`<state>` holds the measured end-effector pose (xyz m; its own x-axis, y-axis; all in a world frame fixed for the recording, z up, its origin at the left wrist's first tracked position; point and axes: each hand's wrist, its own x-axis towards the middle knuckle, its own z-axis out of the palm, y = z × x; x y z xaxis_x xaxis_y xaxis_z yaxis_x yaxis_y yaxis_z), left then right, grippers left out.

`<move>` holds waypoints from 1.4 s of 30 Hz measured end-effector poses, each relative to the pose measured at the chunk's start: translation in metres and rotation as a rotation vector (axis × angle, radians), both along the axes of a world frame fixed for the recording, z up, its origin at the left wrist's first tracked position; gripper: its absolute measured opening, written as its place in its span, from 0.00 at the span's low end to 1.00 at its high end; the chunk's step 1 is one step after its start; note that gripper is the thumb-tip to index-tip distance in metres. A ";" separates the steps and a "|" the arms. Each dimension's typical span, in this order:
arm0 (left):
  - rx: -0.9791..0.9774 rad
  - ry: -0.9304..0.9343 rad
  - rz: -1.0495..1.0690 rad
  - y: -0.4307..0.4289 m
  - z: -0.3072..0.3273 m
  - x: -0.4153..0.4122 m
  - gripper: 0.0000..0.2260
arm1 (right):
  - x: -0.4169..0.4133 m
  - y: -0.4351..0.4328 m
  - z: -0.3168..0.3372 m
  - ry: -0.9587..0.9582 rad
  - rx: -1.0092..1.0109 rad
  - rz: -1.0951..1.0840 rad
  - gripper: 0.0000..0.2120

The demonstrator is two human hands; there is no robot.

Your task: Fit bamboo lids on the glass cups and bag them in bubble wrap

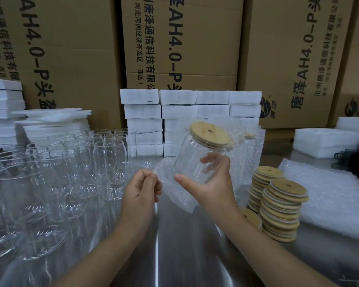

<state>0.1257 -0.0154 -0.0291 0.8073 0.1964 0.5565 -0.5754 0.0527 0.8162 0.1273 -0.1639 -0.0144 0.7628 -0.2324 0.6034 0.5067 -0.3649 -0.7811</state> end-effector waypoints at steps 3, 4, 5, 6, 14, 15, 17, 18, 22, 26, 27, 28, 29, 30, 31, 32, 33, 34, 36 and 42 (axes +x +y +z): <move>0.080 -0.050 -0.070 0.001 0.002 -0.006 0.03 | -0.002 0.001 0.000 -0.012 0.009 0.013 0.35; 0.126 -0.060 -0.088 0.003 0.000 -0.006 0.13 | -0.002 0.001 0.000 -0.017 0.023 0.019 0.35; 0.196 -0.067 -0.120 0.006 -0.001 -0.006 0.22 | -0.003 0.001 0.000 -0.022 0.043 0.032 0.35; 0.295 -0.070 -0.131 0.007 -0.003 -0.006 0.30 | -0.003 0.001 0.000 -0.028 0.064 0.049 0.35; 0.650 -0.204 0.040 0.003 -0.009 -0.001 0.50 | -0.005 0.007 -0.004 0.050 0.024 0.164 0.34; 0.591 -0.196 0.025 0.003 -0.010 0.000 0.50 | -0.006 0.009 -0.004 0.065 -0.004 0.195 0.33; 0.501 -0.149 0.010 0.003 -0.011 0.001 0.51 | -0.009 0.010 -0.002 0.061 -0.042 0.247 0.27; 0.464 -0.122 0.006 0.003 -0.011 0.001 0.52 | -0.010 0.010 -0.001 0.055 -0.049 0.272 0.25; 0.300 -0.046 0.030 0.003 -0.011 0.003 0.53 | -0.013 0.008 0.000 0.073 0.002 0.356 0.22; 0.128 -0.038 0.072 0.004 -0.009 0.005 0.52 | -0.010 0.006 -0.002 0.099 -0.016 0.400 0.26; 0.091 -0.045 0.083 0.005 -0.008 0.004 0.51 | -0.008 0.004 -0.002 0.122 -0.034 0.428 0.27; 0.053 -0.056 0.095 0.005 -0.007 0.003 0.51 | -0.007 0.003 -0.003 0.154 -0.058 0.465 0.28; 0.014 -0.068 0.106 0.005 -0.005 0.001 0.51 | -0.006 0.002 -0.004 0.197 -0.094 0.507 0.30; -0.027 -0.081 0.120 0.006 -0.004 -0.001 0.50 | -0.006 0.001 -0.005 0.247 -0.137 0.547 0.34; -0.072 -0.090 0.130 0.006 -0.002 -0.002 0.49 | -0.006 0.001 -0.007 0.291 -0.186 0.581 0.39; -0.112 -0.093 0.138 0.007 0.000 -0.004 0.48 | -0.006 0.003 -0.010 0.320 -0.236 0.603 0.43; -0.141 -0.094 0.141 0.007 0.001 -0.006 0.46 | -0.006 0.004 -0.013 0.335 -0.278 0.611 0.45; -0.158 -0.096 0.132 0.007 0.002 -0.007 0.43 | -0.007 0.007 -0.016 0.339 -0.309 0.604 0.46; -0.157 -0.084 0.074 0.006 0.005 -0.010 0.36 | -0.008 0.010 -0.019 0.323 -0.332 0.538 0.45; -0.009 -0.042 -0.109 0.004 0.007 -0.010 0.52 | -0.005 0.011 -0.018 0.223 -0.155 0.406 0.42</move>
